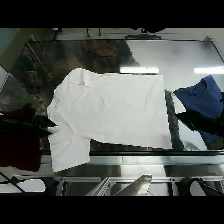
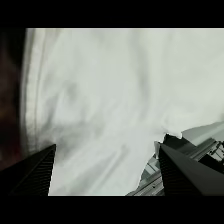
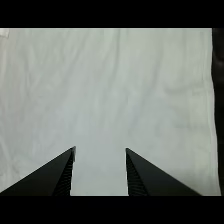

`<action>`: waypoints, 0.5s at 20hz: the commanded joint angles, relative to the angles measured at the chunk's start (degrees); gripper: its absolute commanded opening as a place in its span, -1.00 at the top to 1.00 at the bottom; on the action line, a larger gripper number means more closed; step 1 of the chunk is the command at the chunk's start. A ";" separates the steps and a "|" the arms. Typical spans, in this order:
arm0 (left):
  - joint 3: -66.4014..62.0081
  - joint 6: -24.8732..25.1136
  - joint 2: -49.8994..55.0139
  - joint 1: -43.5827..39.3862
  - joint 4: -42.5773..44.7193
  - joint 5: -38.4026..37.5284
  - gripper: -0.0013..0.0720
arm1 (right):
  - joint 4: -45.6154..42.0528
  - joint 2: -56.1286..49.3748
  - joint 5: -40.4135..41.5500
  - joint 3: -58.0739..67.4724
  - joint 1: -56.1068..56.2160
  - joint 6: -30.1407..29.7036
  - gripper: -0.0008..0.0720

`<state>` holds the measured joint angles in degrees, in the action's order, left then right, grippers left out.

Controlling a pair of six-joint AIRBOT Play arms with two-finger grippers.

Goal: Fold the shirts.

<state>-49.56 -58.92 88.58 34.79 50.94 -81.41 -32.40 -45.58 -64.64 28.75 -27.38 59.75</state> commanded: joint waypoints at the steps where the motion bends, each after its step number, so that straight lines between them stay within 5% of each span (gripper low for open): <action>1: 0.13 1.95 2.32 -0.13 0.61 -1.92 -0.92 | -0.02 0.04 0.31 0.00 -0.02 -0.17 -0.01; 6: -7.28 1.07 0.50 2.56 0.92 -8.28 -0.92 | -0.66 0.07 -0.31 0.00 -0.02 -0.37 0.00; 10: -10.93 -0.70 -5.42 6.03 7.63 -5.27 -0.92 | -0.63 0.04 -0.09 -0.02 0.00 -0.57 -0.01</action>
<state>-58.15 -58.52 86.35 38.76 54.78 -87.85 -32.97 -45.56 -64.64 28.75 -27.38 59.35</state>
